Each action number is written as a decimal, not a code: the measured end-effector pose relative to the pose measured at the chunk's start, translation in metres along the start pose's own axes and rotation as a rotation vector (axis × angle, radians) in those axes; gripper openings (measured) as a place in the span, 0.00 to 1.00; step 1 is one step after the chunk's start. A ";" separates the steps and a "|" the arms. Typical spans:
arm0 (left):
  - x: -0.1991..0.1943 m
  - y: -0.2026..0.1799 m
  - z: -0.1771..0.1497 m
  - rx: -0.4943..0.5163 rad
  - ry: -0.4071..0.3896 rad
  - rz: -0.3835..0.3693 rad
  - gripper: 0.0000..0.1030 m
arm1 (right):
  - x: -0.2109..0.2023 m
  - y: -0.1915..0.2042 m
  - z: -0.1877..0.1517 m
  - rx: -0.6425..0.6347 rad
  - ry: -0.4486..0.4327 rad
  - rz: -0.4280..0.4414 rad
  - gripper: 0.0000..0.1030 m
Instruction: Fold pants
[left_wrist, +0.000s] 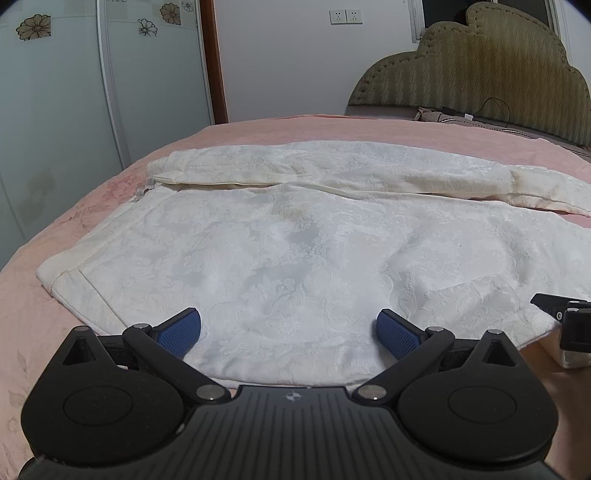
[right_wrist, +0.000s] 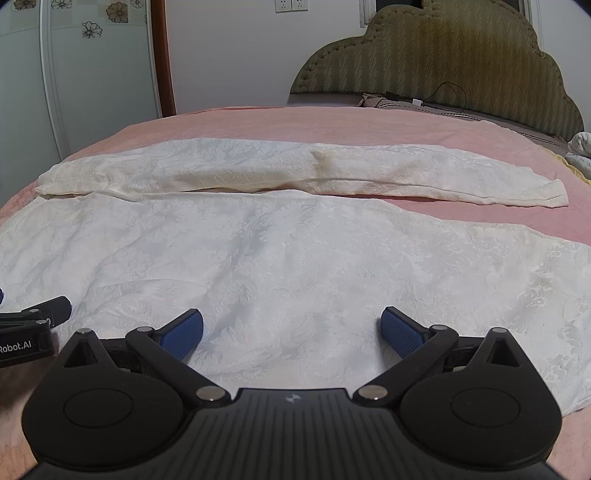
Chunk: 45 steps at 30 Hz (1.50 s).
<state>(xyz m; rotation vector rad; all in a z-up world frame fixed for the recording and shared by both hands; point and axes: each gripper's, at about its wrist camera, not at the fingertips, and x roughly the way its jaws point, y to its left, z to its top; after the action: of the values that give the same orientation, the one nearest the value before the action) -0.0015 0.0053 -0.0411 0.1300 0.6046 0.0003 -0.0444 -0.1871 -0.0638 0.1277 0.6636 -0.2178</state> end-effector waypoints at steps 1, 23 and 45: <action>0.000 0.000 0.000 0.000 0.000 0.000 1.00 | 0.000 0.000 0.000 0.000 0.000 0.000 1.00; 0.000 0.000 0.000 -0.001 0.000 0.000 1.00 | 0.000 0.001 0.001 -0.002 0.002 -0.003 1.00; 0.032 0.054 0.061 -0.023 -0.060 0.118 1.00 | 0.042 0.047 0.131 -0.307 -0.094 0.372 1.00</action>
<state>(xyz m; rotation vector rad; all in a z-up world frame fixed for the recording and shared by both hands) 0.0609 0.0523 -0.0032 0.1430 0.5360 0.1169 0.0771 -0.1723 0.0146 -0.0548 0.5610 0.2346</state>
